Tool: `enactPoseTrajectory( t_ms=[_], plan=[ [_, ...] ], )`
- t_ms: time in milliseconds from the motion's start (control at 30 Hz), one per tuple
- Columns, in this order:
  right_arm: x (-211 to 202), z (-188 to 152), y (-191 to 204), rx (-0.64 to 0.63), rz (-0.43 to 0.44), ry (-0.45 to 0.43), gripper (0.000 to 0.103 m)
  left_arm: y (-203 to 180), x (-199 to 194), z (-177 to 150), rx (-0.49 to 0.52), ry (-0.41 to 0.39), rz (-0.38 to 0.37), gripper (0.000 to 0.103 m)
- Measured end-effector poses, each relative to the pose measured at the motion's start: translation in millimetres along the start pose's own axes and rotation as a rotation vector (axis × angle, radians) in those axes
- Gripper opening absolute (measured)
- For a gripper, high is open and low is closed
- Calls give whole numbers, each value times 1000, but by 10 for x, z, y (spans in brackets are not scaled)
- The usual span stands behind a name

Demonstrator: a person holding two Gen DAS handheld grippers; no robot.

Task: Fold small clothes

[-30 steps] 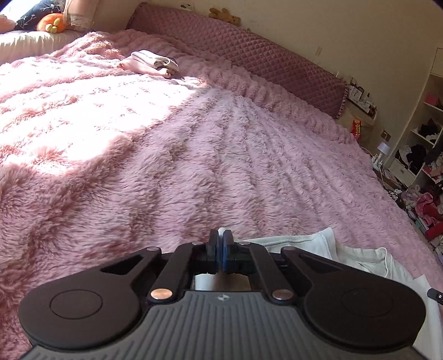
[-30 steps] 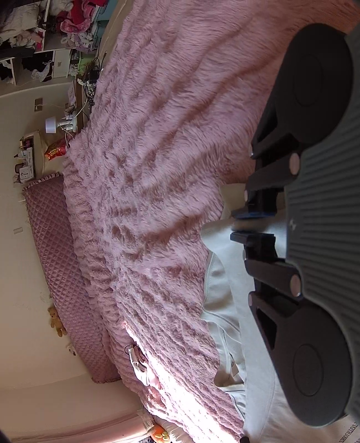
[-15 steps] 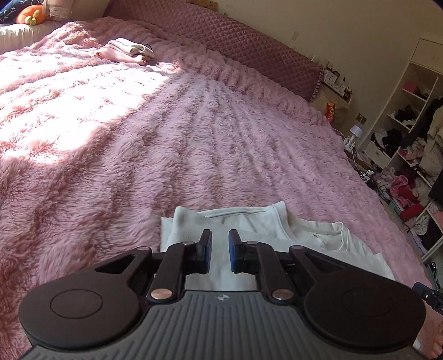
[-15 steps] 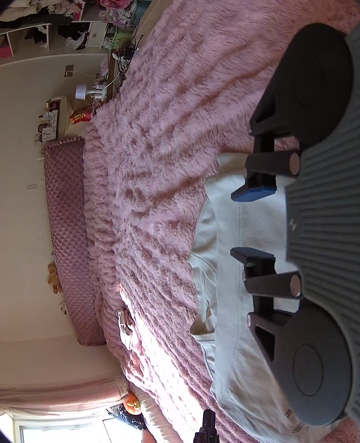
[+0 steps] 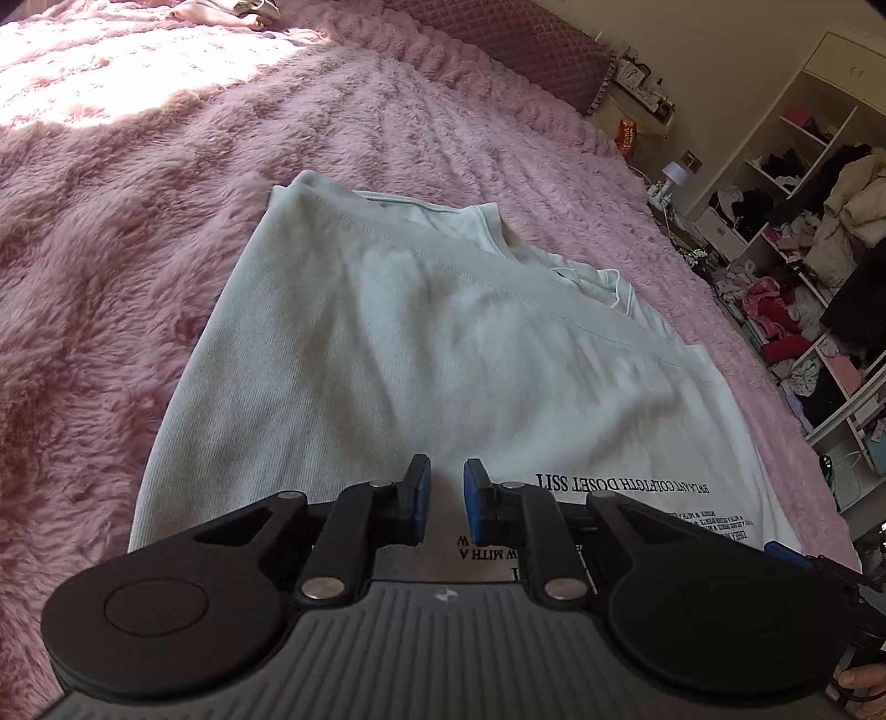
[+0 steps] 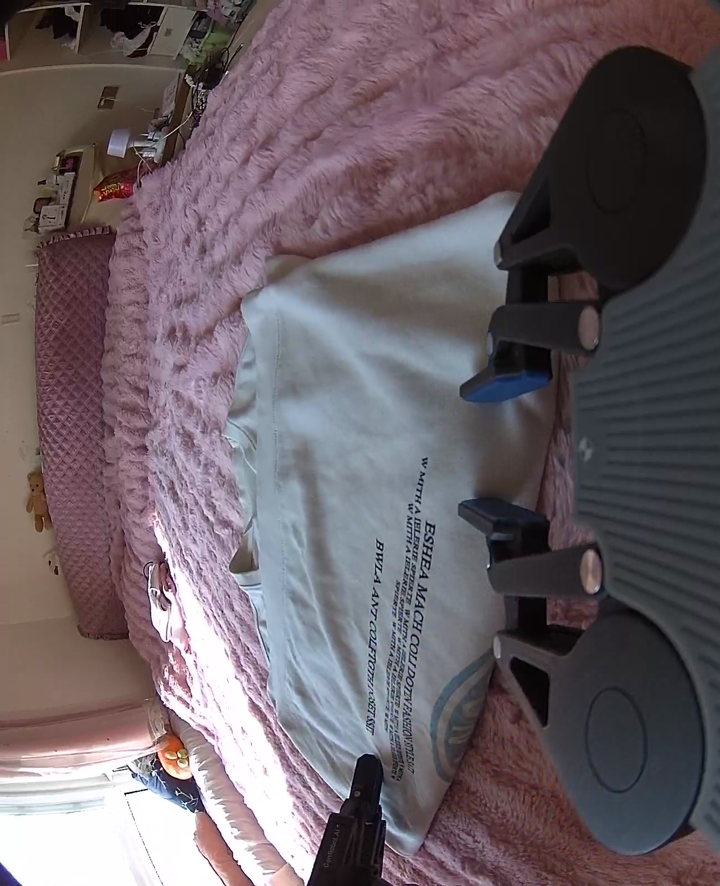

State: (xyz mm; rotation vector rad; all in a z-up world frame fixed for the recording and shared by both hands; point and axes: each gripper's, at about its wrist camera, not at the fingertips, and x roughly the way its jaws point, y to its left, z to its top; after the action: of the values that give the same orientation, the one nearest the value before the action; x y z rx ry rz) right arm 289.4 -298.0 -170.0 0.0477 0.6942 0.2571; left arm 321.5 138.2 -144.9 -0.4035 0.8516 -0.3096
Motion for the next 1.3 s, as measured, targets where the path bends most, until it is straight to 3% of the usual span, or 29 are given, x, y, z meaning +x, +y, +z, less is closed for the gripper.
enactPoseTrajectory(
  t_ms=[133,233,267,300,400,600,733,867,1067,1167,1300],
  plan=[
    [-31,30,93,-36,-38,15,36,-55,34,-19,-6,-3,29,23],
    [-85,287,154,-1,-27,-28,40,-138,30,-32,7,-17,25,43],
    [-56,399,194,-2,-30,-31,44,-170,35,-43,11,-20,19,53],
    [24,583,271,-13,-38,-31,50,-202,40,-61,19,-25,17,61],
    [300,958,448,-61,-40,-51,50,-292,58,-103,58,-37,28,71],
    [1203,1569,743,-76,-134,-19,53,-332,68,-148,75,-52,18,82],
    [1800,1845,812,-49,-213,17,59,-328,78,-125,60,-41,6,86],
    [2135,2004,763,18,-206,17,63,-320,47,-134,49,-50,-1,87],
    [2420,2097,827,-69,-291,15,65,-266,-158,-157,34,-125,-30,87],
    [2564,2072,869,-133,-328,18,74,-234,-248,-186,36,-178,-20,87],
    [2758,1977,922,-252,-387,73,74,-199,-246,-191,42,-164,-12,88]
  ],
)
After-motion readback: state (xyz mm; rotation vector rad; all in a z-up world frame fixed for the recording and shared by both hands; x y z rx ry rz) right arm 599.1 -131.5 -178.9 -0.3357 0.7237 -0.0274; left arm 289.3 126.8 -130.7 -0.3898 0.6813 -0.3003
